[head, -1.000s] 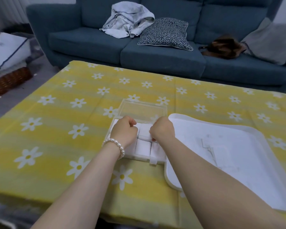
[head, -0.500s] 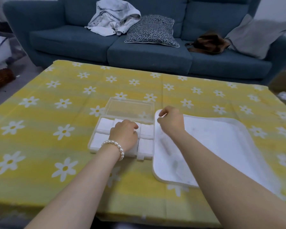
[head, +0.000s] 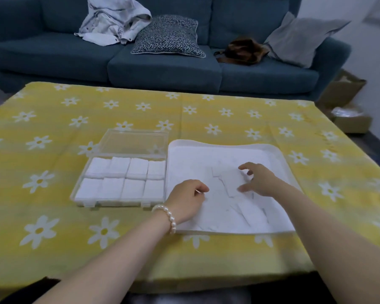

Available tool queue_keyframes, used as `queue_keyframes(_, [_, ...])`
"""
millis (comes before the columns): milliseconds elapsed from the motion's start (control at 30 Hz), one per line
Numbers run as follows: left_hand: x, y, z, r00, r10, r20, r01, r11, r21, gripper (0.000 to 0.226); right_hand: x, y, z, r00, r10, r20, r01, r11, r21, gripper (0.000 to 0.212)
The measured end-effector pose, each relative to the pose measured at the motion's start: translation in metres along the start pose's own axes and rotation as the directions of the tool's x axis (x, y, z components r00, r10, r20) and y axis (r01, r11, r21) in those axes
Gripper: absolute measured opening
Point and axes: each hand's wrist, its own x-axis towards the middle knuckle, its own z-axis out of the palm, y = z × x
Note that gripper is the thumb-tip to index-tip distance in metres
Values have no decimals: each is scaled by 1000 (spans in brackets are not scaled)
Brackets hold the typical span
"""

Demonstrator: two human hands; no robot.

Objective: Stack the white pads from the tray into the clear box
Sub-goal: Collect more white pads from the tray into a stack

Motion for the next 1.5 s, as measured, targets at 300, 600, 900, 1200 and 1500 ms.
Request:
queue_keyframes(300, [3, -4, 8, 997, -69, 36, 75, 979, -188, 21, 9, -3, 13, 989, -134, -69, 122, 981, -153, 48])
queue_keyframes(600, [3, 4, -3, 988, -147, -38, 108, 855, -507, 17, -23, -30, 7, 962, -125, -242, 228, 855, 465, 22])
queue_keyframes(900, [-1, 12, -17, 967, -84, 239, 251, 186, -950, 34, -63, -83, 26, 973, -230, -23, 106, 355, 929, 23])
queue_keyframes(1200, [-3, -1, -19, 975, -129, 182, 208, 234, -950, 30, -68, -93, 46, 987, -98, -127, 156, 403, 902, 4])
queue_keyframes(1500, [2, -4, -17, 976, -192, 103, 143, 211, -967, 18, -69, -85, 46, 986, 68, -150, 118, 345, 931, 25])
